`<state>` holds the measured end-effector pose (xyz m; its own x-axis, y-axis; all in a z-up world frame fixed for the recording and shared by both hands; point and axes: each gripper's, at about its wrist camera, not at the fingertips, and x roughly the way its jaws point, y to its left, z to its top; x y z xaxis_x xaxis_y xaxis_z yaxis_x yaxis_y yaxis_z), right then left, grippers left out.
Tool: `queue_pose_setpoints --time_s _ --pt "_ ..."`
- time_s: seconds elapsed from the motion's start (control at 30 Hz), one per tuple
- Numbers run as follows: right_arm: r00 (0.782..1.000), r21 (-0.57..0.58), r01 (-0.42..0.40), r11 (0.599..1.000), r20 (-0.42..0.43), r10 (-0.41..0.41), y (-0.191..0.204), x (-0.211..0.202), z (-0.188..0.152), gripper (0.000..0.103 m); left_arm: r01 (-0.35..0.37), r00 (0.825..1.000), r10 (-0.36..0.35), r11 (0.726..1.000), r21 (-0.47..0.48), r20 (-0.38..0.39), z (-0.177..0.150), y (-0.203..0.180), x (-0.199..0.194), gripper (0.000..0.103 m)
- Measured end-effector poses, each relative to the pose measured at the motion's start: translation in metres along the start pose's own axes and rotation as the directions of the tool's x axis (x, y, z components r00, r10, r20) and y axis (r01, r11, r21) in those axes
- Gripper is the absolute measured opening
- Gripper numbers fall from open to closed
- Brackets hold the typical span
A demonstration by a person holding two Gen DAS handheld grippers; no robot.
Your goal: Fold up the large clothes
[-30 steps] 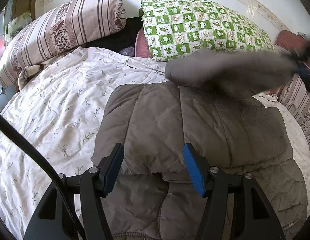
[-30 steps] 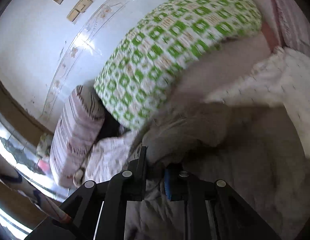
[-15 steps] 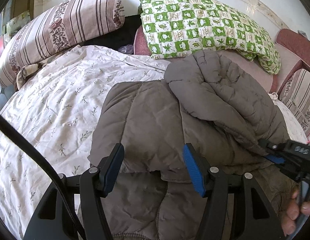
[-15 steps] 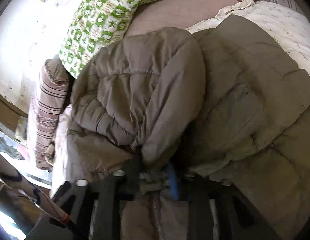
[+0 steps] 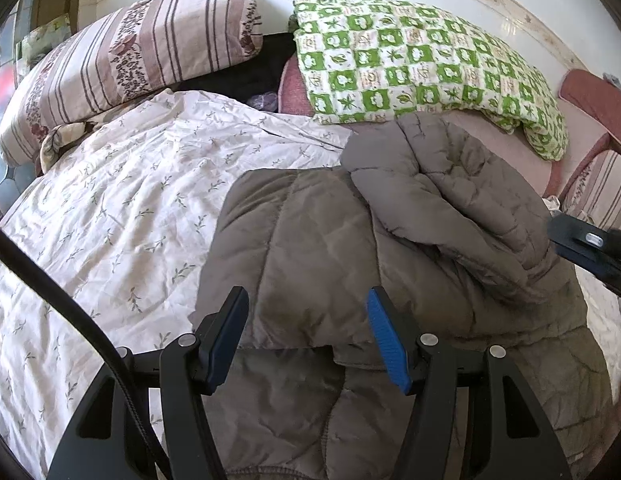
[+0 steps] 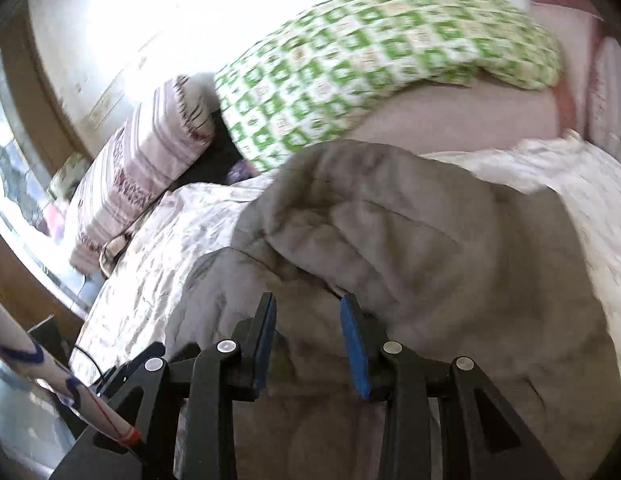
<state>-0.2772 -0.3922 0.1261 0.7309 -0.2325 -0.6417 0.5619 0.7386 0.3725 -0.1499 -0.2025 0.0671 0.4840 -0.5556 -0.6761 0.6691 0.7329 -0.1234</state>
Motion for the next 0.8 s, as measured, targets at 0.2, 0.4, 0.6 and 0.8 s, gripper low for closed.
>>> queue_pose_setpoints --time_s 0.2,0.4,0.6,0.8 --pt "0.981 -0.073 0.017 0.997 -0.191 -0.031 0.011 0.086 -0.021 0.037 -0.003 1.000 0.003 1.000 -0.020 -0.010 0.003 0.007 0.004 0.061" --pt "0.983 -0.026 -0.071 0.997 -0.170 0.066 -0.001 0.064 -0.014 0.037 -0.002 1.000 0.002 1.000 -0.020 -0.019 0.003 0.007 0.007 0.061" --pt "0.999 -0.064 0.041 0.997 -0.008 -0.042 -0.042 0.005 0.025 0.037 0.027 1.000 -0.027 1.000 -0.015 -0.008 0.013 -0.001 0.000 0.061" --pt "0.978 -0.066 0.195 0.979 -0.064 -0.199 -0.095 0.019 0.022 0.037 0.098 0.993 -0.099 0.995 -0.020 -0.059 0.034 -0.036 0.027 0.064"
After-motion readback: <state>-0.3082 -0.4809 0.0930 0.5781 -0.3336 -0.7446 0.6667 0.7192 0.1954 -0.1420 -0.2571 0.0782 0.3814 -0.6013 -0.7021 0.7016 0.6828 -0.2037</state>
